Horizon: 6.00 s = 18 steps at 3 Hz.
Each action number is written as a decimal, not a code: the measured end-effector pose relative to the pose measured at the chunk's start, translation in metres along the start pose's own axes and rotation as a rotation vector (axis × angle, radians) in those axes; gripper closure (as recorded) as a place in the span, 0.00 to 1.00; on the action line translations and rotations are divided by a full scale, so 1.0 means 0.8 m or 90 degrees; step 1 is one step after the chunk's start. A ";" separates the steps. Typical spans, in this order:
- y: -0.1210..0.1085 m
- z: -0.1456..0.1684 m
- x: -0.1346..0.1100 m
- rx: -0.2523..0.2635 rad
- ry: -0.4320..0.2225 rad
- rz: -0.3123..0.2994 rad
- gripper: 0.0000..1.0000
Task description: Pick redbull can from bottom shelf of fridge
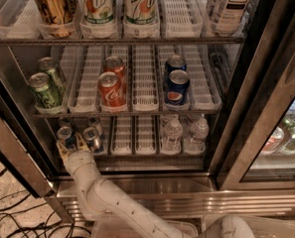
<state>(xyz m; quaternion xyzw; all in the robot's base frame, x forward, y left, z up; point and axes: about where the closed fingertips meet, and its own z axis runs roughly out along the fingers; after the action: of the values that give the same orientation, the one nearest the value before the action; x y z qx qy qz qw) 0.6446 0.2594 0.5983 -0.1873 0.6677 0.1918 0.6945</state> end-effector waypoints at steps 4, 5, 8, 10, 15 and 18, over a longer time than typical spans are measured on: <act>-0.002 -0.009 -0.016 0.006 -0.005 -0.014 1.00; -0.006 -0.022 -0.039 0.011 -0.018 -0.037 1.00; 0.009 -0.065 -0.084 -0.072 -0.063 -0.077 1.00; 0.031 -0.104 -0.068 -0.204 -0.049 -0.065 1.00; 0.028 -0.175 -0.071 -0.439 0.032 -0.051 1.00; 0.005 -0.229 -0.097 -0.525 0.047 0.008 1.00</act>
Offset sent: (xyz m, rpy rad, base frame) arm 0.0000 0.0000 0.0000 0.0000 0.0000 0.0000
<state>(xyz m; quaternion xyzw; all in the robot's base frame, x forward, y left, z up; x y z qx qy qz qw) 0.4834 0.1671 0.6688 -0.4527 0.5608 0.4402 0.5356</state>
